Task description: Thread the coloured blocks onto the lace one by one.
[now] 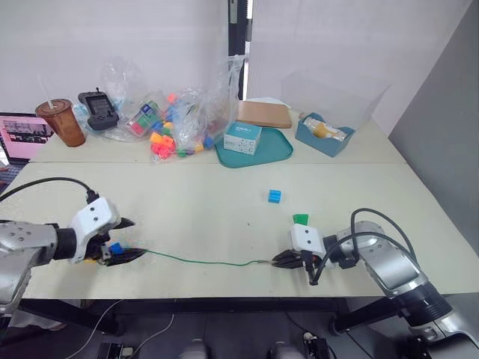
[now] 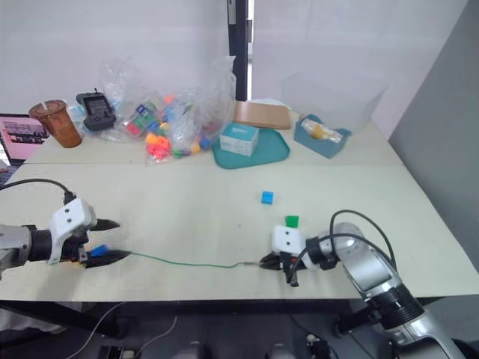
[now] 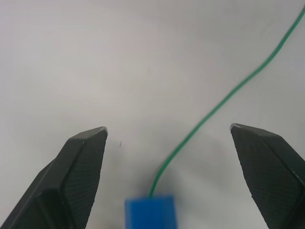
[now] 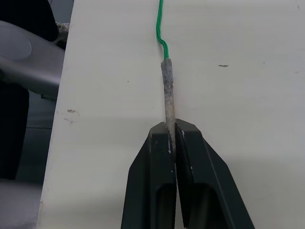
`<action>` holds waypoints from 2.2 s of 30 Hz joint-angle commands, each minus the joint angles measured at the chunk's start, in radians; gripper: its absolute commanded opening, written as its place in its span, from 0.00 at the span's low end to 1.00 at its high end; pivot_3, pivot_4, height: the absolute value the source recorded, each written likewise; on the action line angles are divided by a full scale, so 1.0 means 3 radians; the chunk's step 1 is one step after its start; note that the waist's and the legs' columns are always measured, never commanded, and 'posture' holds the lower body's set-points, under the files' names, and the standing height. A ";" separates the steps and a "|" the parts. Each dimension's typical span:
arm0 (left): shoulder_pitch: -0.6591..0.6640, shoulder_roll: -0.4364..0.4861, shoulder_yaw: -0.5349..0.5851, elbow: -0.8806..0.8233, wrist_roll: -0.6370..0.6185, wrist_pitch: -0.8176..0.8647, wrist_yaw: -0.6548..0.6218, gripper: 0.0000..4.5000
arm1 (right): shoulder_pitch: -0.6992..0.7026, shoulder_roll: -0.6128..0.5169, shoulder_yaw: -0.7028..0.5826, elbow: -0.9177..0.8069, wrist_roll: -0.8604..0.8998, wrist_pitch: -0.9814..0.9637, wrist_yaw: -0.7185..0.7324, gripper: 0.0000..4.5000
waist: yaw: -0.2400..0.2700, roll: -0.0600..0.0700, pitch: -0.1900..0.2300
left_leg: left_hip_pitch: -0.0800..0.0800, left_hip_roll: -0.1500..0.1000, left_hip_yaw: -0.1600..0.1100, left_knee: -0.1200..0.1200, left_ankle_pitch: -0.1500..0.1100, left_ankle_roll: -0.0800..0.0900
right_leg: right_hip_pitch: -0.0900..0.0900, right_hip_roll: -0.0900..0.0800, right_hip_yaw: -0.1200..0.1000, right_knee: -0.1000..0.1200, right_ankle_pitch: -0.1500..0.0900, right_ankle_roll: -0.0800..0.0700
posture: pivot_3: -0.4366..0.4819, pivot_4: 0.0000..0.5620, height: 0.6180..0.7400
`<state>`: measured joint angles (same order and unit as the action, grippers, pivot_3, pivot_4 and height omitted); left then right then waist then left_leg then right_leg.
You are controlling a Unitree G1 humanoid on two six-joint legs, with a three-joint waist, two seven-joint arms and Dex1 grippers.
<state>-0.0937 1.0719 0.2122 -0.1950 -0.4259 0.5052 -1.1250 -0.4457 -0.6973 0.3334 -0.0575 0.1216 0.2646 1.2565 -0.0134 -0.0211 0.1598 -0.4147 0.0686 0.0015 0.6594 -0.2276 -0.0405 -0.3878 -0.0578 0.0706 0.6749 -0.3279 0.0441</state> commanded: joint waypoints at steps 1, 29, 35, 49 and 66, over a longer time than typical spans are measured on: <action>0.0202 -0.0115 -0.0181 -0.0573 -0.0308 0.0446 0.0034 0.96 | -0.0021 0.0019 0.0013 -0.0032 -0.0022 0.0031 -0.0021 0.00 | -0.0013 0.0000 0.0000 | 0.0001 0.0000 0.0000 0.0000 0.0000 0.0000 | 0.0000 0.0001 0.0001 0.0000 0.0000 0.0000 | 0.48 0.27 1.00; -0.0719 -0.2159 -0.1789 0.0285 0.0460 -0.0469 0.0505 0.46 | 0.0024 0.0079 0.0155 -0.0193 -0.0207 0.0267 -0.0205 0.00 | 0.0023 -0.0014 -0.0007 | 0.0019 -0.0005 -0.0007 0.0010 0.0002 -0.0002 | 0.0018 0.0001 0.0003 0.0011 0.0001 -0.0001 | 0.48 0.27 1.00; -0.0714 -0.2130 -0.1746 0.0256 0.0453 -0.0427 0.0474 0.02 | -0.0003 0.0041 0.0141 -0.0142 -0.0224 0.0236 -0.0185 0.00 | 0.0017 -0.0014 -0.0007 | 0.0018 -0.0005 -0.0007 0.0010 0.0002 -0.0002 | 0.0018 0.0001 0.0003 0.0010 0.0001 -0.0001 | 0.48 0.27 1.00; -0.0678 -0.2087 -0.1648 0.0203 0.0392 -0.0382 0.0471 0.00 | 0.0064 -0.0018 0.0126 -0.0191 -0.0178 0.0315 -0.0186 0.15 | 0.0019 -0.0014 -0.0007 | 0.0018 -0.0005 -0.0007 0.0010 0.0002 -0.0002 | 0.0018 0.0001 0.0003 0.0009 0.0001 -0.0001 | 0.48 0.27 1.00; -0.0518 -0.1556 -0.1214 -0.0439 0.0008 0.0157 0.0418 0.00 | 0.1628 0.1292 -0.1669 -0.1564 0.0257 0.1449 -0.2750 0.96 | 0.0041 -0.0012 -0.0006 | 0.0003 -0.0004 -0.0007 0.0006 0.0003 -0.0004 | 0.0003 0.0001 0.0004 0.0011 0.0001 -0.0001 | 0.48 0.27 1.00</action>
<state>-0.2567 0.5927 -0.1831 -0.2704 -0.3855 0.5270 -0.9948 0.0460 -0.3501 -0.1407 -0.4847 0.2353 0.7250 0.5572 -0.0011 -0.0248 0.1579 -0.4137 0.0672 -0.0005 0.6612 -0.2266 -0.0419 -0.3869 -0.0576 0.0718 0.6785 -0.3276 0.0438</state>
